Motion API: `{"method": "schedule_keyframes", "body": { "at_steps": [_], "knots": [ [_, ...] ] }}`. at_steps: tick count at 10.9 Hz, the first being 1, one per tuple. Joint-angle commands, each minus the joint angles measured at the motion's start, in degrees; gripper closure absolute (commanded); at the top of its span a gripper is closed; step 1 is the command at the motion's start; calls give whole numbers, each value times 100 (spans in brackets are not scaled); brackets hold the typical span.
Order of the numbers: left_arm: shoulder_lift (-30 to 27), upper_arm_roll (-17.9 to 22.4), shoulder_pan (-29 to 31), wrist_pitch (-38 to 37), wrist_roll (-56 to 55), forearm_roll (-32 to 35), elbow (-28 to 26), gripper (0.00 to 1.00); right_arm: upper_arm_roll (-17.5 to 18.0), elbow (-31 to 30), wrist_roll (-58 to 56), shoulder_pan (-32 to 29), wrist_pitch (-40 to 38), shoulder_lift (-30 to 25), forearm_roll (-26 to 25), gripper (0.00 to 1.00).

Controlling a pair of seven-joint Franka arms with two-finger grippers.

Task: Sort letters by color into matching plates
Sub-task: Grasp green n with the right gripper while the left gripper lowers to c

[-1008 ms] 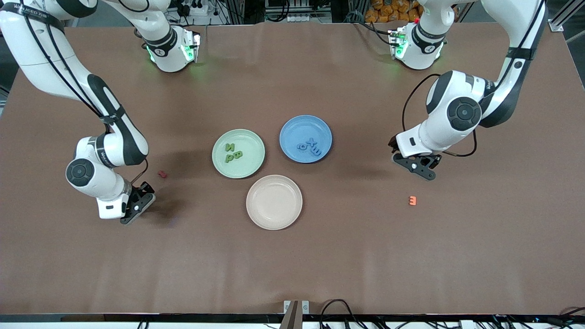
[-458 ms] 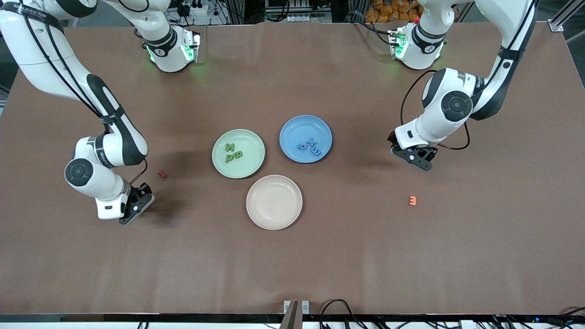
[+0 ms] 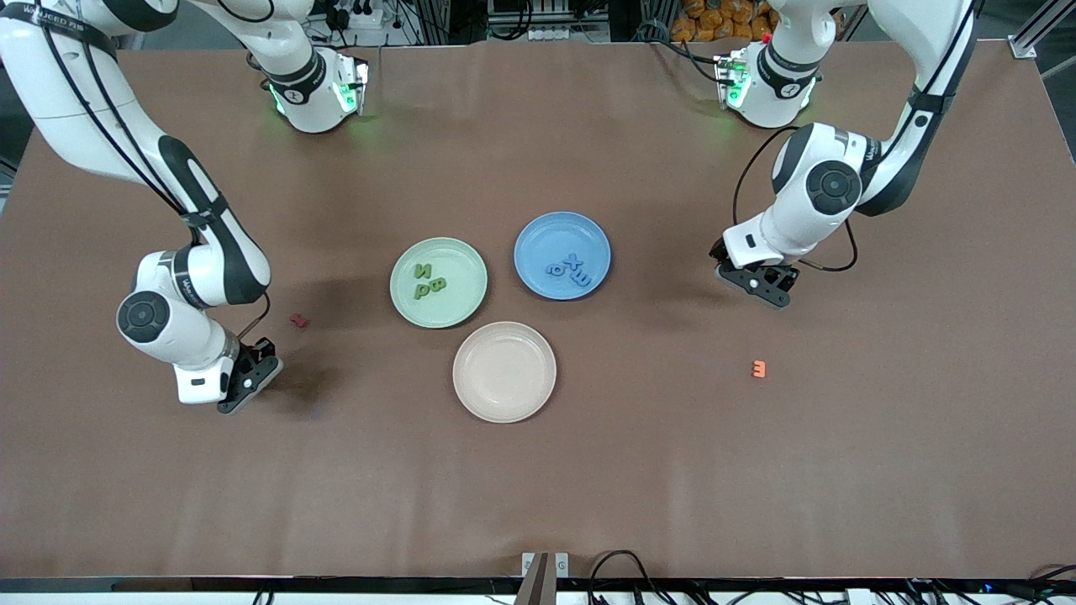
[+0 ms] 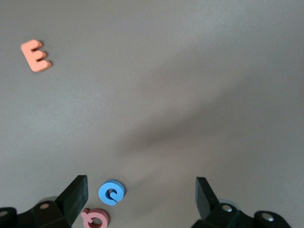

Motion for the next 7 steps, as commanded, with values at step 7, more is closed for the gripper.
{"method": "schedule_keyframes", "body": {
  "at_steps": [7],
  "knots": [
    [7,22,461,724,431,-85,-790,0,64,6,19,-358,-300,-243,708,82]
  ]
}}
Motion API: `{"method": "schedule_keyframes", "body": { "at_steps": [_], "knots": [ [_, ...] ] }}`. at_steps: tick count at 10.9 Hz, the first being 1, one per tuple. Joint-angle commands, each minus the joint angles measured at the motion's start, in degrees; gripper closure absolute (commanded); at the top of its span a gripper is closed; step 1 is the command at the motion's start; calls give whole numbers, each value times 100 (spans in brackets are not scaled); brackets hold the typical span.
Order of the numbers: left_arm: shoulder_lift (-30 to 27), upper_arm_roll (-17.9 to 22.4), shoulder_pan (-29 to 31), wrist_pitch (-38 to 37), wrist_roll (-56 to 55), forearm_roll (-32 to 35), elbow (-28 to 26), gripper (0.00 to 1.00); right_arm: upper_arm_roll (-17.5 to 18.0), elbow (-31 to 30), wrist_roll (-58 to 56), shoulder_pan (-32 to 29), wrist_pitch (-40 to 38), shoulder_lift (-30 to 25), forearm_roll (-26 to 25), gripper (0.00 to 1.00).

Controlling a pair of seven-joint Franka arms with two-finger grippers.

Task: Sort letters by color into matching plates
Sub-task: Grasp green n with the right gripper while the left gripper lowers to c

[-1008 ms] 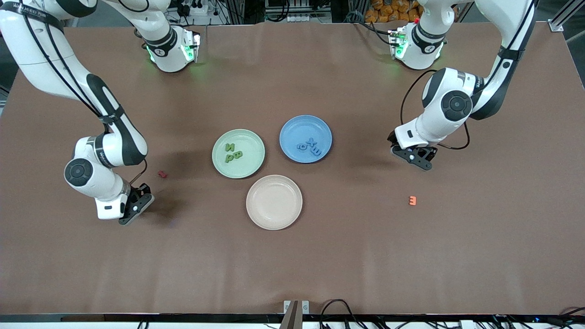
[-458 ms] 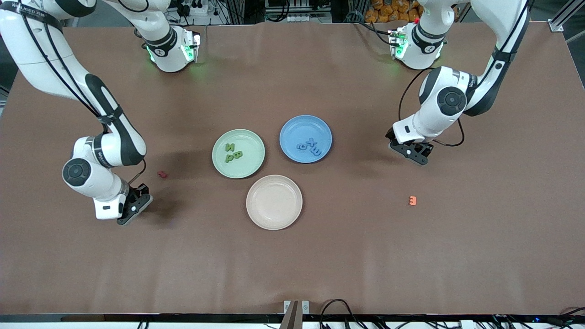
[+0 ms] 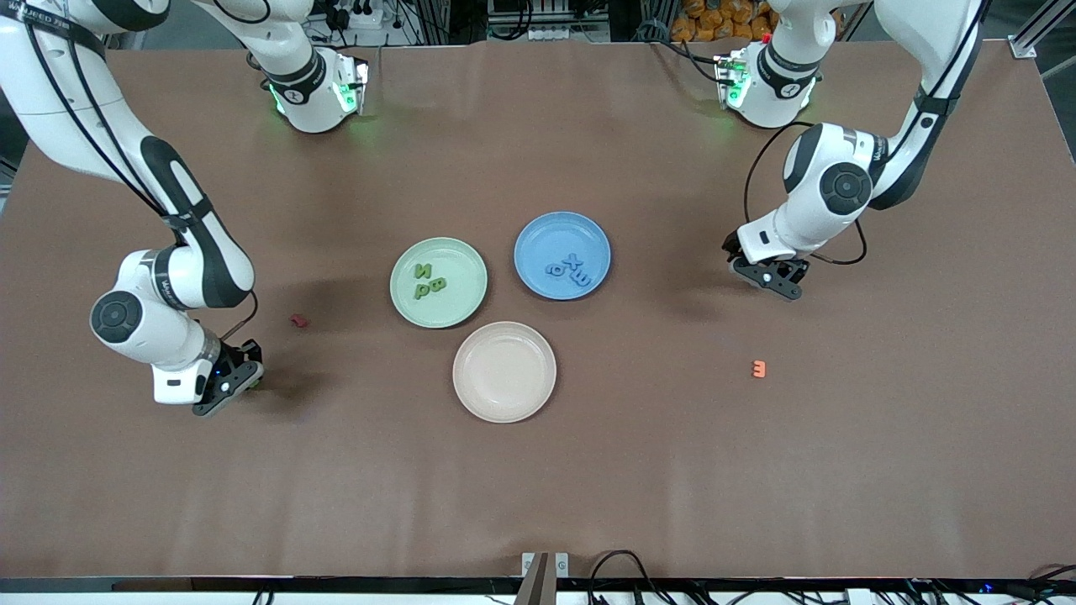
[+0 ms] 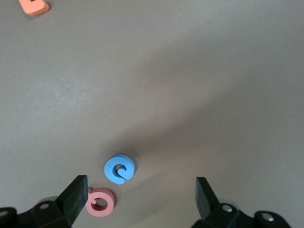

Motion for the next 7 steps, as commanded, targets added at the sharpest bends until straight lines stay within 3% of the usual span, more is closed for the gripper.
{"method": "schedule_keyframes", "body": {
  "at_steps": [1,3,7],
  "knots": [
    [30,-18,104,536,226,-84,-341,0,53,0,12,-108,-447,-265,614,82],
    [109,-9,104,686,270,-6,-412,0,44,71,352,-73,-807,-406,1029,83],
    [346,306,148,968,559,477,-369,0,44,80,1783,155,-1247,-564,1039,83]
  ]
}}
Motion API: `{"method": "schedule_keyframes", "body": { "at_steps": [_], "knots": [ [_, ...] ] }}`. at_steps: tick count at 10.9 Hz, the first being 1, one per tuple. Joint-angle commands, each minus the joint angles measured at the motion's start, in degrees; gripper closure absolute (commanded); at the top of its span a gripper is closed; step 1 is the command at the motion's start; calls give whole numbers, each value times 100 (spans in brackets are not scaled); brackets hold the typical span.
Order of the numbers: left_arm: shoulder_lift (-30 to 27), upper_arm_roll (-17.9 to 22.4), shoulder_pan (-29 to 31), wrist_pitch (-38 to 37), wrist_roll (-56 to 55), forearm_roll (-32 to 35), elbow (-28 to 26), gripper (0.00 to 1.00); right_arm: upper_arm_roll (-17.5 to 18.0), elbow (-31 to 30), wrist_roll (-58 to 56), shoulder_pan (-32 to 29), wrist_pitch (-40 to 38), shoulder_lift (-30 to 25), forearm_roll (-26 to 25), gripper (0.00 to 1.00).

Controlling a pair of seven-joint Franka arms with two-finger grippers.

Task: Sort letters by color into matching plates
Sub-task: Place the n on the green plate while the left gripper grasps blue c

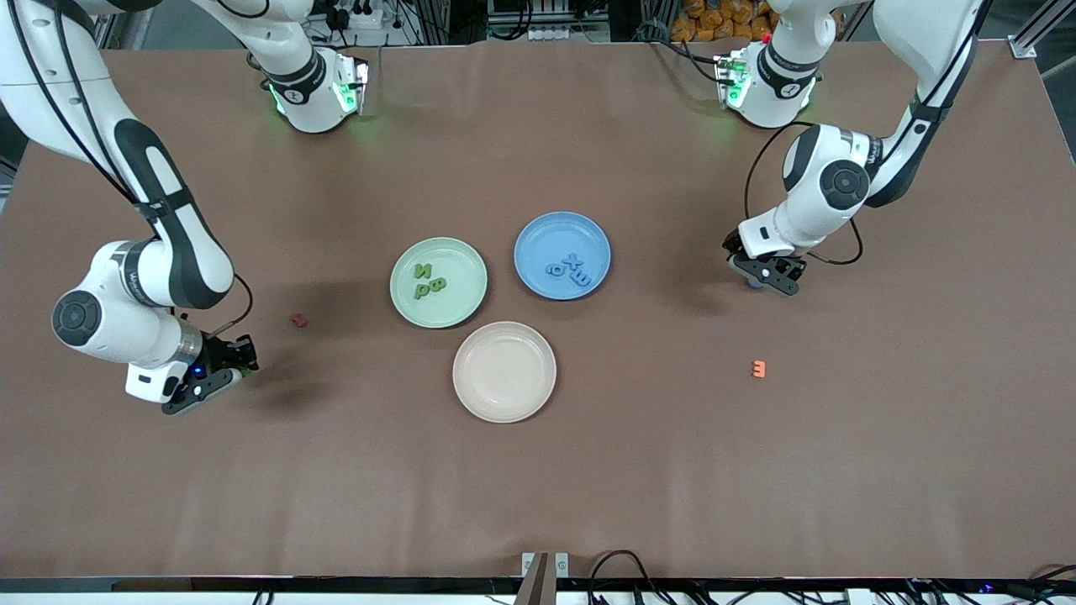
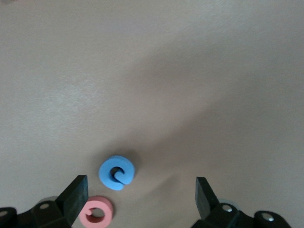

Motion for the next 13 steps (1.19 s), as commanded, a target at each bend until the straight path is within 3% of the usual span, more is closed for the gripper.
{"method": "schedule_keyframes", "body": {
  "at_steps": [1,5,7,13],
  "knots": [
    [190,250,78,305,323,413,14,0,28,-45,1099,219,-377,-198,108,83],
    [471,365,69,622,464,485,93,7,36,-45,2881,649,-651,-295,117,83],
    [471,365,51,622,464,485,93,17,63,-45,3666,886,-660,-313,178,83],
    [428,365,8,613,455,502,76,28,63,-81,4625,1765,-782,-418,539,83]
  ]
}}
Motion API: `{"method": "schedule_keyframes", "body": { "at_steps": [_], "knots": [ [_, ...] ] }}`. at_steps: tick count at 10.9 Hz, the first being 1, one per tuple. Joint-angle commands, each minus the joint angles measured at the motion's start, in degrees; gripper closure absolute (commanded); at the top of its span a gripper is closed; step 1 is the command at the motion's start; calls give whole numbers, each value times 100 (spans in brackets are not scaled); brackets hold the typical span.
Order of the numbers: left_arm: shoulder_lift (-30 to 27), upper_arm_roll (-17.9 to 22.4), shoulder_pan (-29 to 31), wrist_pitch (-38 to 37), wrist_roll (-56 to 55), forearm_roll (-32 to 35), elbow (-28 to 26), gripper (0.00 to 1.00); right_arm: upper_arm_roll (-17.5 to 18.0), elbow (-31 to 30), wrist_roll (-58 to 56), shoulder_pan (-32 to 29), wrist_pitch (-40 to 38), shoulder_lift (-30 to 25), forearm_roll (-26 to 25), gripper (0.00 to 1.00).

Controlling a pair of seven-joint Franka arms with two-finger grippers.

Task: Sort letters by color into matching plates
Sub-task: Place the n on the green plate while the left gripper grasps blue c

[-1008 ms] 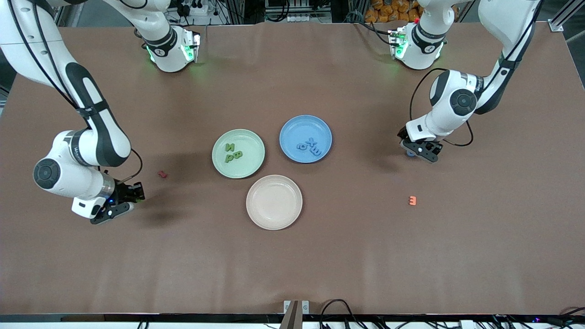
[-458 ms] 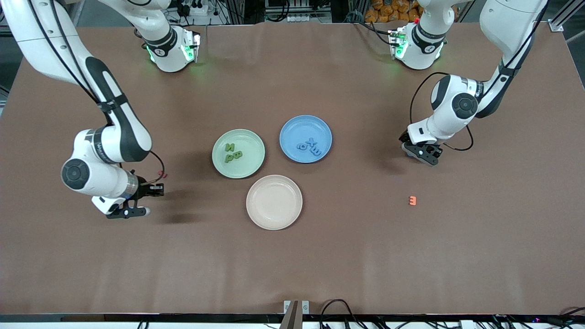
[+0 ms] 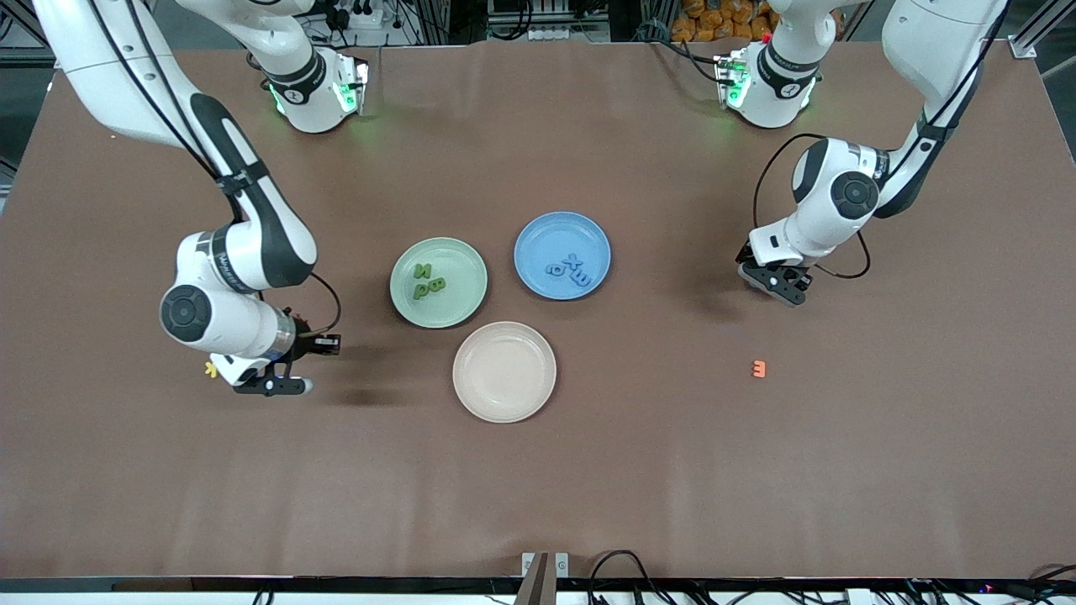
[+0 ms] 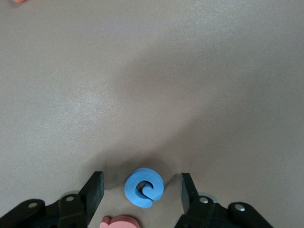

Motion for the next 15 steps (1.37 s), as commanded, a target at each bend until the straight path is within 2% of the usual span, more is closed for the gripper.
{"method": "schedule_keyframes", "body": {
  "at_steps": [1,8,9,11,12,13,14,15],
  "knots": [
    [-21,18,-25,58,44,132,-1,28,-15,-85,562,517,-171,-173,139,83],
    [-12,27,-25,50,44,132,-10,42,-15,-111,1108,1634,-347,-138,148,83],
    [-12,27,-25,50,44,132,-10,52,-24,-120,1143,1739,-347,-130,148,83],
    [-47,27,19,58,44,638,-10,89,-24,-138,1144,1802,-356,-130,148,77],
    [-39,18,19,58,1,702,-1,100,-24,-138,1144,1828,-347,-130,148,70],
    [-39,18,19,58,-26,703,-1,100,-24,-138,1152,1837,-356,-138,148,25],
    [-47,18,19,50,-26,703,-1,100,-24,-129,1109,1828,-417,-147,139,0],
    [-56,18,19,50,-26,712,8,100,-33,-129,1065,1802,-583,-173,130,0]
  ]
}}
